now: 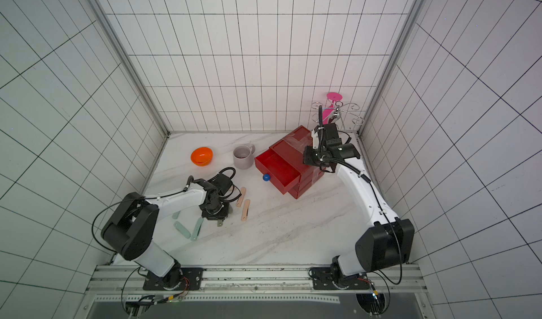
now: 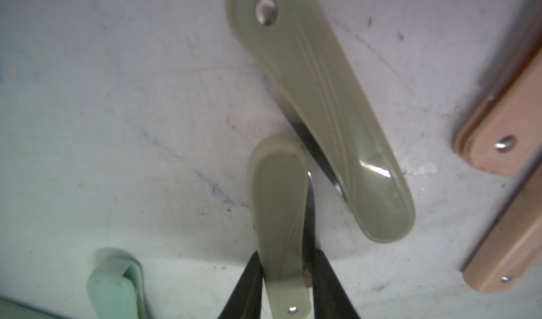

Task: Place the fruit knives into the drawer by color
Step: Pick up the fruit knife from the center of the board.

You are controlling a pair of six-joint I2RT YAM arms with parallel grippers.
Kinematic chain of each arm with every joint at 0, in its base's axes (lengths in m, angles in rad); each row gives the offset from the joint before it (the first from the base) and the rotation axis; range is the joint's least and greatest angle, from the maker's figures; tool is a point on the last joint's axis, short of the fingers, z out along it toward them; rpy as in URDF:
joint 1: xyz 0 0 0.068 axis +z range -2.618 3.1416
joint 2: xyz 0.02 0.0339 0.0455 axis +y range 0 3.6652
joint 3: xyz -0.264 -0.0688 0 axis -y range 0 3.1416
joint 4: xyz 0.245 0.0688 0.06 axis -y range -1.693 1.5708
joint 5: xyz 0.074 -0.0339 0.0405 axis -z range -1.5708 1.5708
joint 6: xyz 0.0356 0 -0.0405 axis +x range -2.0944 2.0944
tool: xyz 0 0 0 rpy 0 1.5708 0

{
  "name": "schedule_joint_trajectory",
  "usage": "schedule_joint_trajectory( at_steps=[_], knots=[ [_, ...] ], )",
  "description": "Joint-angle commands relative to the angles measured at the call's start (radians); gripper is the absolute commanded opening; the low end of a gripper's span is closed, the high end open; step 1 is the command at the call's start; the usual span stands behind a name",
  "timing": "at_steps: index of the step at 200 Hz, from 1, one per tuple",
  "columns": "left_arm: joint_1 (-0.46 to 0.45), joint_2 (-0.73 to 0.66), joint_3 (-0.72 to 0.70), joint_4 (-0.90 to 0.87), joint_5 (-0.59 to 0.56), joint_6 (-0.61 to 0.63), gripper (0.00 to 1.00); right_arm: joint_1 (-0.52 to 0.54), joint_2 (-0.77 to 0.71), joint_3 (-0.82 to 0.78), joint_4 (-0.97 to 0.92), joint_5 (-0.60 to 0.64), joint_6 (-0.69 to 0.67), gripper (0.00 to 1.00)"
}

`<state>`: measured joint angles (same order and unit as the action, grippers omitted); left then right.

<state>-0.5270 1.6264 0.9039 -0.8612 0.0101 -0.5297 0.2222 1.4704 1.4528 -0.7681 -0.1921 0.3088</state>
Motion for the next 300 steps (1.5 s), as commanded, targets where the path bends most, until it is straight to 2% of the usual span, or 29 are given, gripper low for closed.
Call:
schedule_joint_trajectory(
  at_steps=[1,53,118,206,300],
  knots=[
    [0.023,0.055,-0.05,0.02,-0.093,0.014,0.28,-0.007,0.015,-0.057,-0.054,-0.006,-0.013,0.1],
    [0.024,0.054,-0.034,0.001,-0.124,0.02,0.28,-0.007,0.016,-0.06,-0.053,-0.009,-0.013,0.1],
    [0.024,-0.012,-0.013,-0.037,-0.126,0.02,0.28,-0.007,0.011,-0.064,-0.054,-0.013,-0.008,0.1],
    [0.023,-0.099,0.039,-0.09,-0.089,0.016,0.27,-0.006,0.013,-0.066,-0.061,-0.017,-0.006,0.1],
    [0.023,-0.163,0.202,-0.175,-0.045,0.012,0.27,-0.007,0.03,-0.066,-0.073,-0.02,-0.01,0.1]
  ],
)
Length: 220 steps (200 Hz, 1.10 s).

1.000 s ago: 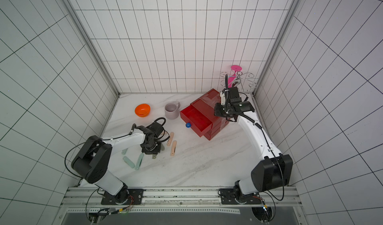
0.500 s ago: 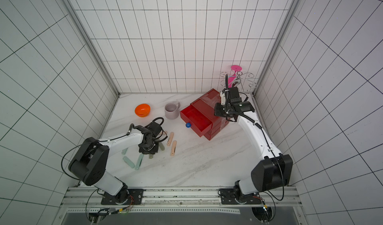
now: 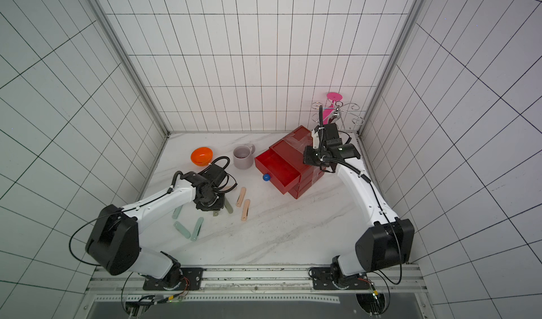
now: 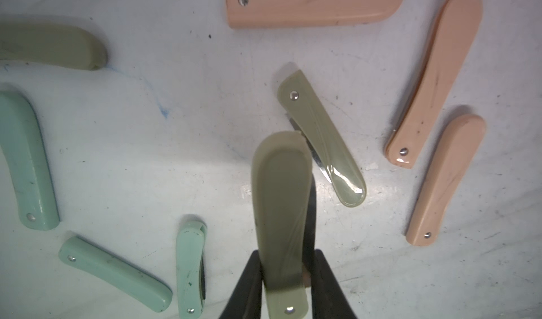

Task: Place the fruit knives into the drawer by color
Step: Pick up the fruit knife from the center of the board, then place the fruit knife in the drawer.

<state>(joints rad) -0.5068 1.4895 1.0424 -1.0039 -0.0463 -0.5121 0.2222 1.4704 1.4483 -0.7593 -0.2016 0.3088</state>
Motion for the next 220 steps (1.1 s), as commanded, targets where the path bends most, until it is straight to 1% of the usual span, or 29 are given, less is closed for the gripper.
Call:
schedule_joint_trajectory(
  at_steps=[1,38,78,128,164,220],
  knots=[
    [0.003,-0.026,0.065,-0.034,0.011,-0.005,0.27,-0.007,0.031,-0.062,-0.082,-0.011,-0.01,0.1],
    [0.0,-0.031,0.164,-0.062,0.02,-0.007,0.27,-0.007,0.036,-0.062,-0.085,-0.008,-0.013,0.1],
    [-0.013,-0.016,0.281,-0.066,0.066,-0.011,0.26,-0.007,0.041,-0.061,-0.089,-0.006,-0.012,0.1],
    [-0.061,0.022,0.466,-0.068,0.102,-0.041,0.25,-0.006,0.045,-0.064,-0.092,-0.005,-0.013,0.1],
    [-0.098,0.09,0.611,-0.068,0.128,-0.061,0.25,-0.006,0.05,-0.062,-0.093,-0.004,-0.013,0.1],
    [-0.176,0.269,0.883,-0.068,0.175,-0.1,0.25,-0.006,0.059,-0.063,-0.092,-0.006,-0.016,0.1]
  ],
)
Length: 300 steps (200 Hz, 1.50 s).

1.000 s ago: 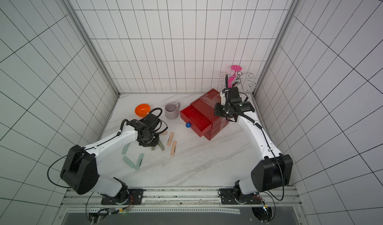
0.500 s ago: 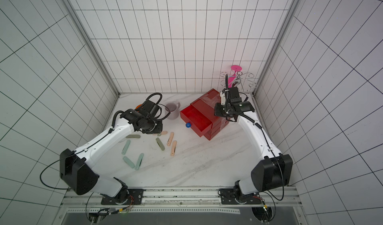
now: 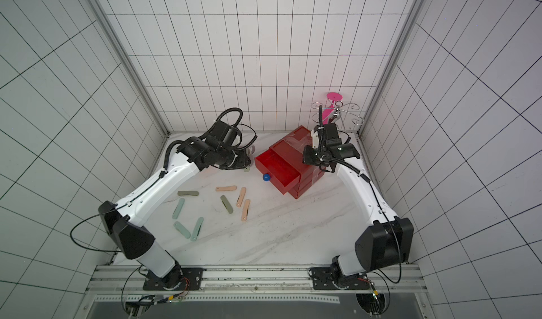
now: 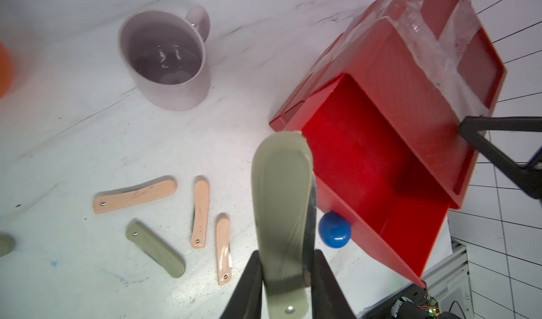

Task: Place the fruit knives into the drawer by color
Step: Place the fruit knife in the drawer.

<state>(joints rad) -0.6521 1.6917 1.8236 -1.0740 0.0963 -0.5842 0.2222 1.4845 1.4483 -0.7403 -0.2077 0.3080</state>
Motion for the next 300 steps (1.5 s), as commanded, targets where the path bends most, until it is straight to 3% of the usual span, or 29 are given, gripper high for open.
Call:
schedule_joint_trajectory(
  at_steps=[1,48,84,300],
  knots=[
    [-0.033,0.071,0.106,0.002,0.033,-0.03,0.25,-0.006,0.045,-0.063,-0.11,0.001,-0.014,0.1],
    [-0.082,0.207,0.292,-0.003,0.07,-0.061,0.25,-0.006,0.051,-0.057,-0.113,-0.002,-0.018,0.1],
    [-0.109,0.274,0.357,0.0,0.083,-0.074,0.24,-0.005,0.049,-0.06,-0.113,-0.002,-0.02,0.1],
    [-0.074,0.268,0.202,0.034,0.02,-0.065,0.24,-0.004,0.053,-0.063,-0.113,-0.009,-0.022,0.11]
  ],
)
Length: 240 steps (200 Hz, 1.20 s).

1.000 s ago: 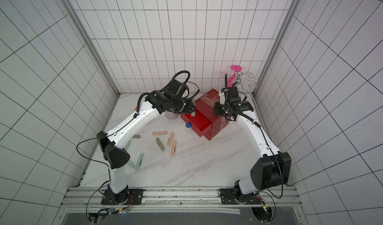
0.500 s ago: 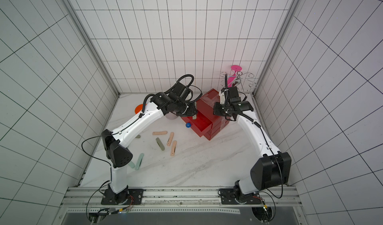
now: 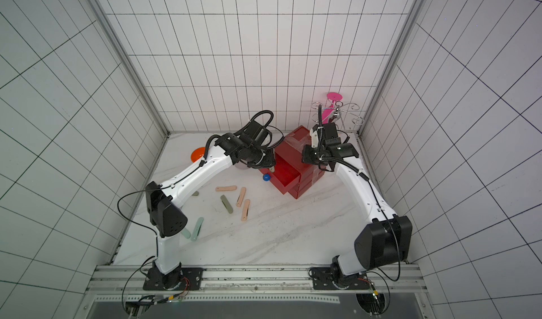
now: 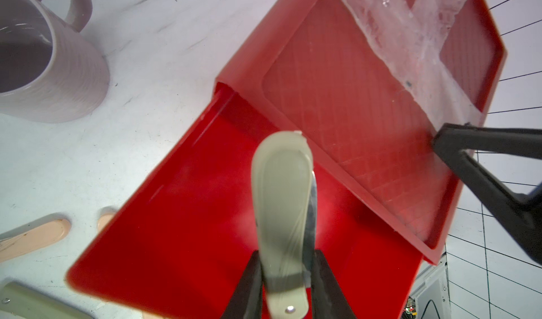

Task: Place the fruit knives into the drawer by color
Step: Place the fruit knife in the drawer.

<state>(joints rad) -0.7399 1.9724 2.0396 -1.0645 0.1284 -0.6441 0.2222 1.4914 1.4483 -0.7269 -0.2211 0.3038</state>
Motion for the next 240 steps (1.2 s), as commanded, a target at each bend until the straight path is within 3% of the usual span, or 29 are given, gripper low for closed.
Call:
schedule_joint_trajectory(
  at_steps=[1,191,240],
  knots=[
    [0.014,-0.012,-0.014,0.025,-0.012,-0.005,0.24,-0.005,0.046,-0.063,-0.125,0.004,-0.019,0.11],
    [0.027,0.002,-0.016,0.028,-0.003,0.0,0.35,-0.005,0.056,-0.06,-0.125,0.006,-0.021,0.12],
    [0.031,0.004,0.05,0.017,-0.007,0.003,0.35,-0.006,0.056,-0.06,-0.125,0.008,-0.021,0.12]
  ],
)
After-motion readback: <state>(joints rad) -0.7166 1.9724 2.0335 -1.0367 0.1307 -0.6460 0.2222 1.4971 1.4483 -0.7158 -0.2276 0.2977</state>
